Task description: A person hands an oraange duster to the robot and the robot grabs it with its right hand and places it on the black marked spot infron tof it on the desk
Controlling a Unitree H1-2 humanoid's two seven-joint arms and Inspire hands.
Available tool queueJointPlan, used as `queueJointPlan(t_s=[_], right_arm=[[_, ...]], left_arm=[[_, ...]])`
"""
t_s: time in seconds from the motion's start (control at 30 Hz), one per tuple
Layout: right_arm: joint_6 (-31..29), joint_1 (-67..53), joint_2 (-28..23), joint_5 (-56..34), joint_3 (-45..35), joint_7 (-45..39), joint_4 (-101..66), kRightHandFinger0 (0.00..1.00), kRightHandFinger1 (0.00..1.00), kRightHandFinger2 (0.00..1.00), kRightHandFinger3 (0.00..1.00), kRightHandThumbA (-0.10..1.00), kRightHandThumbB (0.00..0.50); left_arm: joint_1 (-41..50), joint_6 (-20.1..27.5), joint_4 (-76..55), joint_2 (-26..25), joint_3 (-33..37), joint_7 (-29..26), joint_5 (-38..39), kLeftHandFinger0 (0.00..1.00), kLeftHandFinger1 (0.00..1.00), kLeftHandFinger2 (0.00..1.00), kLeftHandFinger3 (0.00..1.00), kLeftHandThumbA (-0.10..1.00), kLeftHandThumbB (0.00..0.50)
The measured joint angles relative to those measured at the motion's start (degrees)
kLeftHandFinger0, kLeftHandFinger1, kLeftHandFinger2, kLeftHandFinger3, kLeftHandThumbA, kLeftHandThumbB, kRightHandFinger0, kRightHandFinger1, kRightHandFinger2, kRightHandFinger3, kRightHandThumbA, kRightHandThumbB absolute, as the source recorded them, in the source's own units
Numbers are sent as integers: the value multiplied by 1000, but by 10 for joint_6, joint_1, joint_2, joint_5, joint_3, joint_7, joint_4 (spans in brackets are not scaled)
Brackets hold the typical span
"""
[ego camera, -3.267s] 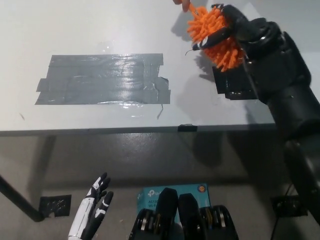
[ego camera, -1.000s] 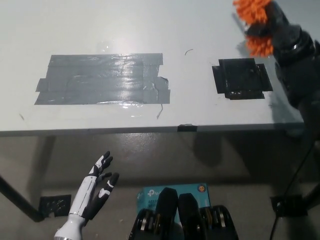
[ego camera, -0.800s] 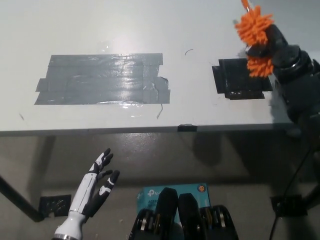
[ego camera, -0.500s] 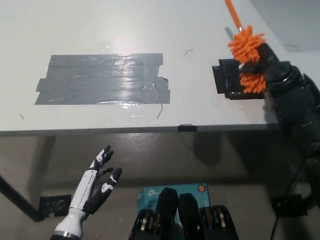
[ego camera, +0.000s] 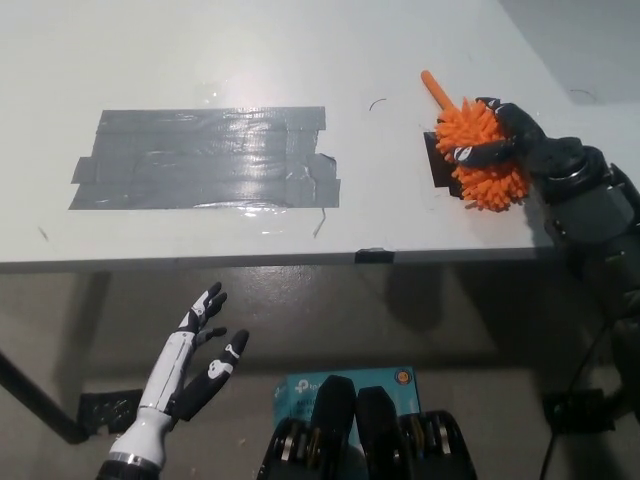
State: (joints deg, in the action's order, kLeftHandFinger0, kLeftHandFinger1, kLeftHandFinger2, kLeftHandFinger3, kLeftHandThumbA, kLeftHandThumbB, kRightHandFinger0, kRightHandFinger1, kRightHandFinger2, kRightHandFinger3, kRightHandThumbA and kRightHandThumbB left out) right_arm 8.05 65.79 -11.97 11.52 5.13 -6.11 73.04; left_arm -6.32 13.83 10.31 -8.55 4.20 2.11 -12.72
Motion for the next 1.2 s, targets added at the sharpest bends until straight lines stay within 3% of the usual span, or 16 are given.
queueJointPlan(t_s=[0.13, 0.23, 0.3, 0.4, 0.6, 0.63, 0.67, 0.7, 0.8, 0.87, 0.97, 1.1, 1.2], right_arm=[[-1, 0, -9, -6, -4, -20, -9, 1000, 1000, 1000, 1000, 607, 360], [-6, 0, -17, -7, -7, -18, -30, 1000, 1000, 1000, 1000, 709, 359], [-11, -1, -23, -7, -11, -6, -56, 1000, 1000, 1000, 1000, 715, 324], [-14, -1, -34, -7, -24, 17, -107, 1000, 1000, 1000, 1000, 770, 344], [-25, 0, -68, -7, -61, 63, -235, 1000, 1000, 1000, 1000, 805, 321], [-24, -2, -71, -6, -63, 65, -248, 1000, 1000, 1000, 1000, 874, 398], [-24, -4, -73, -5, -63, 67, -263, 1000, 1000, 1000, 1000, 837, 298], [-23, -12, -75, -2, -64, 69, -296, 1000, 1000, 1000, 1000, 832, 282], [-21, -33, -76, 2, -66, 70, -352, 1000, 1000, 1000, 1000, 817, 253], [-20, -49, -76, 2, -66, 70, -378, 1000, 1000, 1000, 1000, 801, 278], [-18, -98, -75, 2, -66, 70, -447, 1000, 1000, 1000, 1000, 838, 261], [-15, -160, -73, 1, -66, 69, -521, 1000, 1000, 1000, 1000, 951, 187], [-11, -211, -71, 1, -67, 69, -572, 1000, 1000, 1000, 1000, 1000, 195]], left_arm=[[-4, -2, 1, 0, 0, 0, 0, 889, 1000, 1000, 1000, 773, 115], [-9, -2, 4, 0, 0, 0, 0, 878, 1000, 1000, 1000, 779, 118], [-11, -2, 5, 0, 0, 0, 0, 877, 1000, 1000, 1000, 781, 112], [-12, -2, 6, -1, 0, 0, 0, 889, 1000, 1000, 1000, 805, 116], [-20, -2, 16, -4, -2, 0, 1, 889, 1000, 1000, 1000, 810, 113], [-21, -2, 18, -3, -2, 0, 1, 891, 1000, 1000, 1000, 811, 103], [-21, -2, 20, -3, -2, 0, 1, 891, 1000, 1000, 1000, 811, 100], [-21, -2, 23, -3, -2, 0, 1, 891, 1000, 1000, 1000, 812, 102], [-22, -3, 26, -3, -2, 0, 1, 907, 1000, 1000, 1000, 827, 108], [-22, -3, 28, -3, -2, 0, 1, 925, 1000, 1000, 1000, 842, 122], [-24, -3, 37, -3, -2, 0, 1, 941, 1000, 1000, 1000, 885, 129], [-28, -3, 50, -3, -2, 0, 1, 1000, 1000, 1000, 1000, 1000, 144], [-29, -3, 56, -3, -2, 0, 1, 1000, 1000, 1000, 1000, 1000, 150]])
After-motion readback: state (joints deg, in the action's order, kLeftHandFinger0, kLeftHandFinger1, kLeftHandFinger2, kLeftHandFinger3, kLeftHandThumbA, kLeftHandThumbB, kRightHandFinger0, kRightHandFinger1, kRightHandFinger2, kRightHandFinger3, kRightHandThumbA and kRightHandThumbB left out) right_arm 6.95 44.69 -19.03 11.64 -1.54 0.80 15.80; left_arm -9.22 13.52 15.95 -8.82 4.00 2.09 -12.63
